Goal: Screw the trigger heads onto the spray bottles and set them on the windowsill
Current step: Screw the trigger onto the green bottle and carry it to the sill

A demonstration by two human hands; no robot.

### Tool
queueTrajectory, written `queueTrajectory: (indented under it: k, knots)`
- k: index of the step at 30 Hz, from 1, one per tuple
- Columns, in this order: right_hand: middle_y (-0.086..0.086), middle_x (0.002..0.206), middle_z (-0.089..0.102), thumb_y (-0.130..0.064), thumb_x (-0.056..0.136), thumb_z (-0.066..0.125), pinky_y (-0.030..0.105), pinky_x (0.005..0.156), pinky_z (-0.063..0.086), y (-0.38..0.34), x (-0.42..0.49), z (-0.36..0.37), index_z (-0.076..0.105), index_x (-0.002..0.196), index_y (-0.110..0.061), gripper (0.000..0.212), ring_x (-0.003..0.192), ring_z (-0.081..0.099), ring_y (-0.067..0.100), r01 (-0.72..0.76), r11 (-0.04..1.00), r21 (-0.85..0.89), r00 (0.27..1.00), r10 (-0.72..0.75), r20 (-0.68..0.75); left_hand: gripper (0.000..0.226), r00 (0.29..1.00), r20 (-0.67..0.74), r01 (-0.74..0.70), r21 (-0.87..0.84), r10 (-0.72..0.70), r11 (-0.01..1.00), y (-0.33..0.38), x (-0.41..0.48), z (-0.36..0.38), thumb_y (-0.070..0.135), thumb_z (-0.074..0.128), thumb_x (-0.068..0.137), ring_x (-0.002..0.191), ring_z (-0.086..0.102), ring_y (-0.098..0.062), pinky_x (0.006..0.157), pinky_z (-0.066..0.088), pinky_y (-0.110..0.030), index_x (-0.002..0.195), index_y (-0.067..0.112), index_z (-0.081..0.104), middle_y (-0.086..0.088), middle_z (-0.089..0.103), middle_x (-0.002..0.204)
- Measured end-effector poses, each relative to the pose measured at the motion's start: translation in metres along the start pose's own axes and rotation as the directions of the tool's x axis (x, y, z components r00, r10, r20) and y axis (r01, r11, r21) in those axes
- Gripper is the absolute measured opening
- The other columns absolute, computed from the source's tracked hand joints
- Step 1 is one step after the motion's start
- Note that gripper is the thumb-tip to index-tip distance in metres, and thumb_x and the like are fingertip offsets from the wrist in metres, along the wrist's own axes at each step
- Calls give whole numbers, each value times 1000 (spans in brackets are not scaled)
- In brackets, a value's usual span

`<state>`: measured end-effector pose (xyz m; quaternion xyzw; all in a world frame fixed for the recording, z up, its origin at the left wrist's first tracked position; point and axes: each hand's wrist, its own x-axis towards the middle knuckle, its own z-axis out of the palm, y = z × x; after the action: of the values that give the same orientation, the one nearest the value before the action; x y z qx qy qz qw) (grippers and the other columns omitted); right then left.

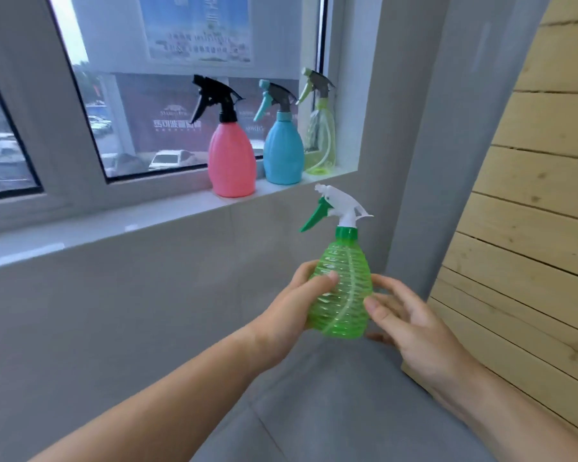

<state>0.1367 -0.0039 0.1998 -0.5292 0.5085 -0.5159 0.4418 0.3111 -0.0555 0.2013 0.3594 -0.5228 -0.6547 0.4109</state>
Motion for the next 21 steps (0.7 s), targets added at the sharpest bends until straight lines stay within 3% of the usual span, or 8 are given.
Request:
queueTrajectory:
  k: [2,5,9,12,15,19,21]
  knots:
    - [1,111,76,-18,92,60,40,94,55,-15,11,25,54,133,-25,42,102,73,18,46,999,28,997,-48,54,50,996,-59,-61,36,63,997,19,-6,-14,37,59,86,106,69,-19,98,55,-42,132,19,53,-5,70,117]
    - [0,111,76,-10,93,60,22,80,57,-52,33,65,52,132,-25,42,97,73,10,127,991,45,983,-132,128,46,968,-168,-160,144,184,977,52,-19,-46,34,62,91,103,71,-15,110,50,-47,132,20,49,4,75,106]
    - [-11,104,73,-18,91,65,21,84,55,-95,62,113,55,131,-31,43,98,71,8,266,962,-59,949,-250,193,44,924,-262,-212,252,277,944,106,-34,-92,26,70,89,109,74,-28,104,54,-45,127,11,53,-12,77,116]
    - [-8,121,63,-30,91,66,25,95,51,-118,86,148,43,144,-31,59,109,63,7,326,931,-165,934,-290,209,32,891,-319,-223,311,323,924,138,-41,-123,14,67,97,98,73,-24,100,56,-43,126,7,57,-13,74,115]
    - [-3,124,66,-28,92,65,26,92,52,-131,105,183,36,148,-33,63,106,65,8,333,932,-145,921,-288,263,37,864,-370,-188,391,341,901,160,-46,-152,15,68,96,108,73,-30,105,54,-45,131,8,58,-17,72,121]
    - [2,123,65,-32,95,58,12,67,45,-131,126,214,42,143,-36,51,100,65,7,267,957,-112,934,-229,274,51,841,-423,-132,445,338,886,168,-45,-177,34,76,79,111,73,-29,109,52,-49,127,19,65,-14,74,120]
    - [6,128,64,-34,95,57,16,71,46,-126,135,223,43,143,-33,50,104,65,12,240,964,-118,941,-201,271,49,835,-435,-110,467,336,877,164,-39,-187,37,74,74,111,73,-29,108,52,-50,121,23,68,-14,74,117]
